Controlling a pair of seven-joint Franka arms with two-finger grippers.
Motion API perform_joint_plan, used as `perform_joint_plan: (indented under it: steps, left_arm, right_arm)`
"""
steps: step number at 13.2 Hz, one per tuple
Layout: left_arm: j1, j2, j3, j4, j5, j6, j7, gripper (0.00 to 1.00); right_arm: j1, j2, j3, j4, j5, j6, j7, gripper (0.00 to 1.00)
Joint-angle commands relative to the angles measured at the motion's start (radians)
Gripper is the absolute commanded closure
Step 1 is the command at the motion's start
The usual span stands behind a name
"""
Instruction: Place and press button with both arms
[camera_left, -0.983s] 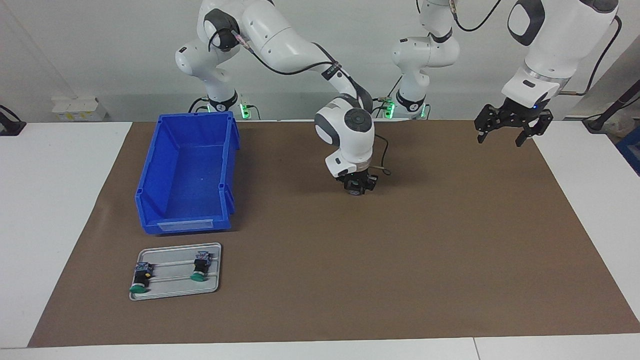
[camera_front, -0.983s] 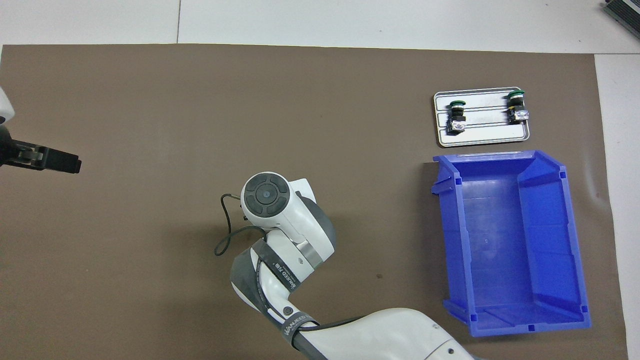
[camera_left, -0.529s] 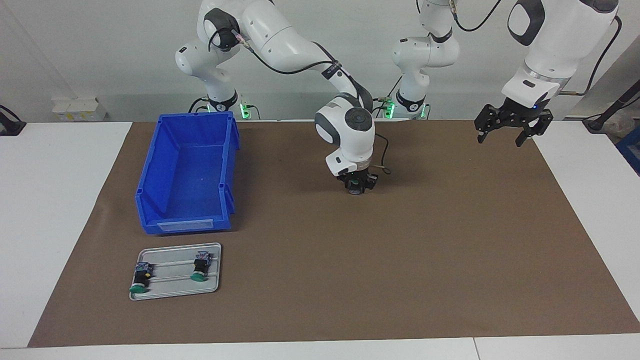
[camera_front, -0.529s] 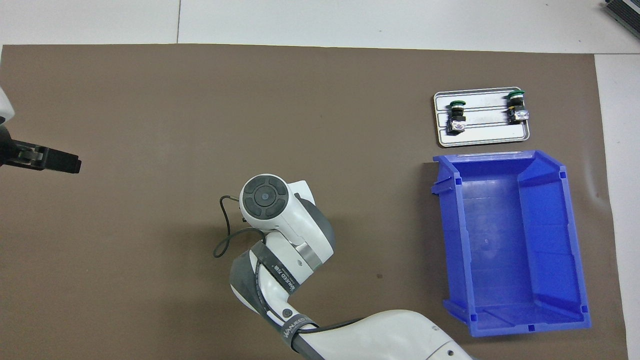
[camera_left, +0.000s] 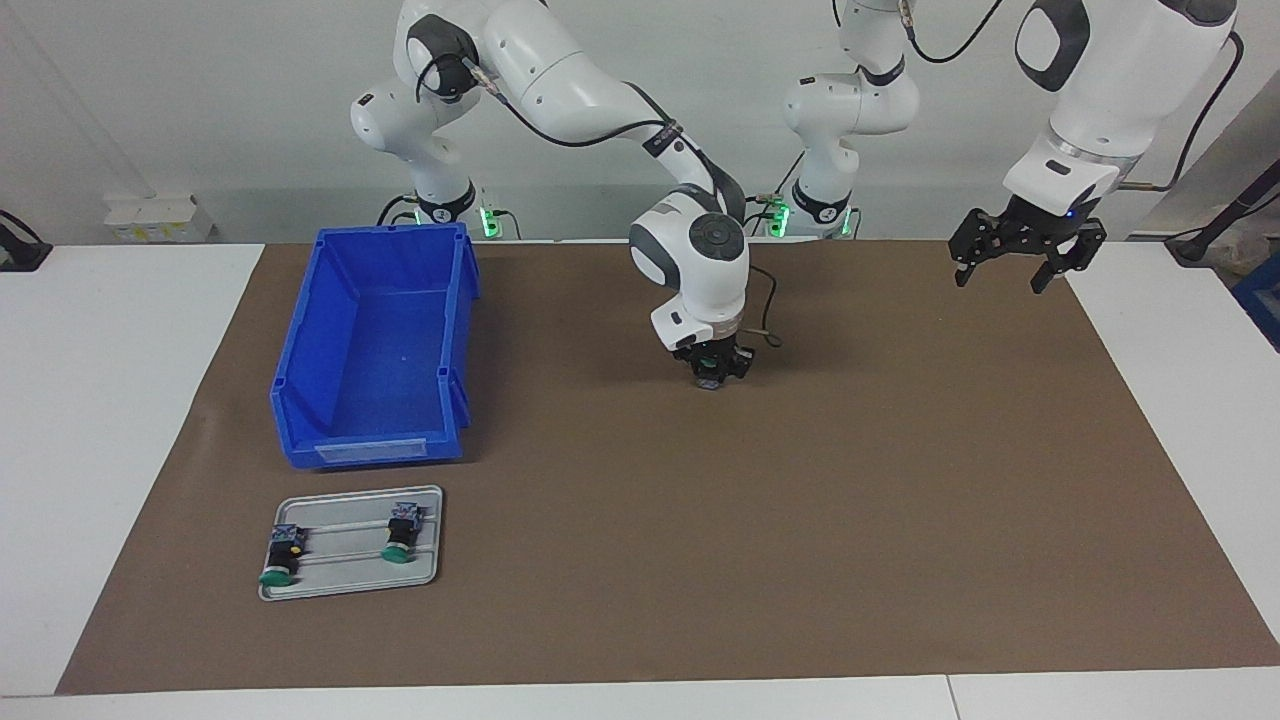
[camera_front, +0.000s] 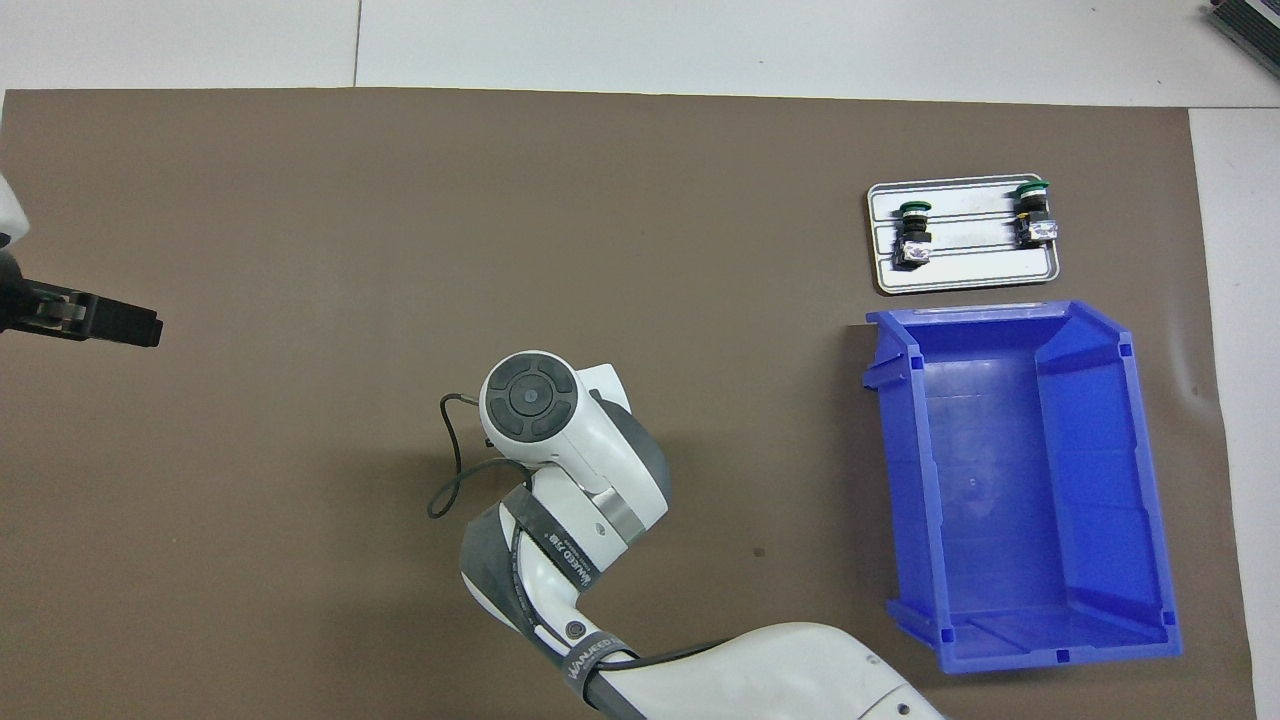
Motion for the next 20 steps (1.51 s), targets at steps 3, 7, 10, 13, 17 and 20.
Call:
perform_joint_plan:
  steps: [3, 7, 10, 13, 17, 20]
  left_arm:
    - [0.014, -0.031, -0.010, -0.037, 0.012, 0.014, -0.005, 0.00]
    - [0.012, -0.031, -0.008, -0.037, 0.012, 0.014, -0.005, 0.00]
    - [0.012, -0.032, -0.010, -0.037, 0.012, 0.014, -0.005, 0.00]
    - [0.014, -0.031, -0.008, -0.037, 0.012, 0.014, -0.005, 0.00]
    - [0.012, -0.031, -0.010, -0.036, 0.012, 0.014, -0.005, 0.00]
    - [0.012, -0.031, -0.010, -0.037, 0.012, 0.014, -0.005, 0.00]
  right_arm:
    - [-0.011, -0.020, 0.010, -0.043, 0.052, 0.039, 0.005, 0.87]
    - [-0.029, -0.018, 0.003, -0.021, 0.028, 0.013, -0.010, 1.00]
    - [-0.086, -0.013, 0.002, 0.054, 0.002, -0.065, -0.039, 1.00]
    - [-0.178, -0.055, 0.000, 0.106, -0.011, -0.174, -0.123, 1.00]
    - [-0.353, -0.205, -0.004, 0.108, -0.030, -0.353, -0.338, 1.00]
    - [-0.480, -0.283, -0.001, 0.106, -0.098, -0.464, -0.479, 1.00]
